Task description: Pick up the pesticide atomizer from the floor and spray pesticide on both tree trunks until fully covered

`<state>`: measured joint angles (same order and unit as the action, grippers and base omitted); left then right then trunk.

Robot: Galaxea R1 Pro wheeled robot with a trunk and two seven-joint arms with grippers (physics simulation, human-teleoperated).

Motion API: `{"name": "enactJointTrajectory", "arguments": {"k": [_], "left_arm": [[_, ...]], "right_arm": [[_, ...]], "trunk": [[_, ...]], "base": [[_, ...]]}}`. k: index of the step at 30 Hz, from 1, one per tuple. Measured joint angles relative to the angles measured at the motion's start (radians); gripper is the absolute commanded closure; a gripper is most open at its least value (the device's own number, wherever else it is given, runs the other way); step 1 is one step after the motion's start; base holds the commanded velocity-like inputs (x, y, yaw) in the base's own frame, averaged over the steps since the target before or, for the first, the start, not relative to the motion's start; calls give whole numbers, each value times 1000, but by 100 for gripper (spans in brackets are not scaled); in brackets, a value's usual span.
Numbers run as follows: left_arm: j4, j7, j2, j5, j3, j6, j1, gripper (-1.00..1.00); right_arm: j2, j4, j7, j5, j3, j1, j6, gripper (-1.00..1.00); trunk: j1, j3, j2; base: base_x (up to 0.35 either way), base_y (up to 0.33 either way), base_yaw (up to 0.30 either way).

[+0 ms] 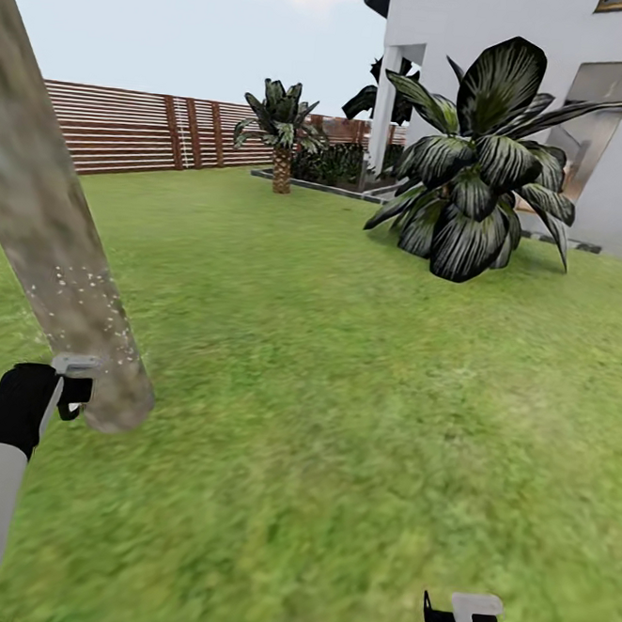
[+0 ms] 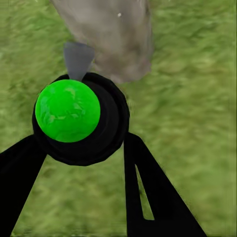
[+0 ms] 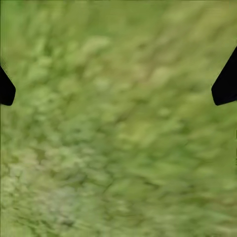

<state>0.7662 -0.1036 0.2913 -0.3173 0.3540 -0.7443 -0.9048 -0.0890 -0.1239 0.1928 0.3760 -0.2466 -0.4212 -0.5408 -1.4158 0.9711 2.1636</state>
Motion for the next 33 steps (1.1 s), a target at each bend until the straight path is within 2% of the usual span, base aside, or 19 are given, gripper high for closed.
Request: {"name": "enactJointTrajectory", "arguments": {"k": [3,5,11,13,15,19,23,31,32,33], "left_arm": [[-2,62,1,-7,44,6,27,100],[-3,76,-4,1,57,8,30,100],[-12,80,-20,6,60,9,32,100],[-61,81,-21,9,61,21,32,100],[-117,82,-21,5,61,67,32,100],[-182,83,-17,1,63,106,33,100],[-195,83,-16,1,63,108,34,100],[-201,84,-13,0,67,109,69,100],[-201,83,-11,-1,74,111,78,100],[-200,83,-8,-5,107,120,96,100]], "right_arm": [[0,0,0,0,0,0,0,-100],[1,0,0,0,0,0,0,-100],[0,0,0,0,0,0,0,-100],[0,0,0,0,0,0,0,-100],[0,0,0,0,0,0,0,-100],[0,0,0,0,0,0,0,-100],[0,0,0,0,0,0,0,-100],[1,0,0,0,0,0,1,-100],[1,0,0,0,0,0,0,-100],[1,0,0,0,0,0,0,-100]], "trunk": [[0,0,0],[0,0,0],[0,0,0],[0,0,0],[0,0,0],[0,0,0],[0,0,0],[0,0,0],[0,0,0],[0,0,0]], "base": [[323,-23,261],[330,-15,107],[227,-169,10],[46,-57,0],[10,-13,0],[1,-2,0],[54,8,0],[291,92,0],[129,41,0],[53,17,0]]}}
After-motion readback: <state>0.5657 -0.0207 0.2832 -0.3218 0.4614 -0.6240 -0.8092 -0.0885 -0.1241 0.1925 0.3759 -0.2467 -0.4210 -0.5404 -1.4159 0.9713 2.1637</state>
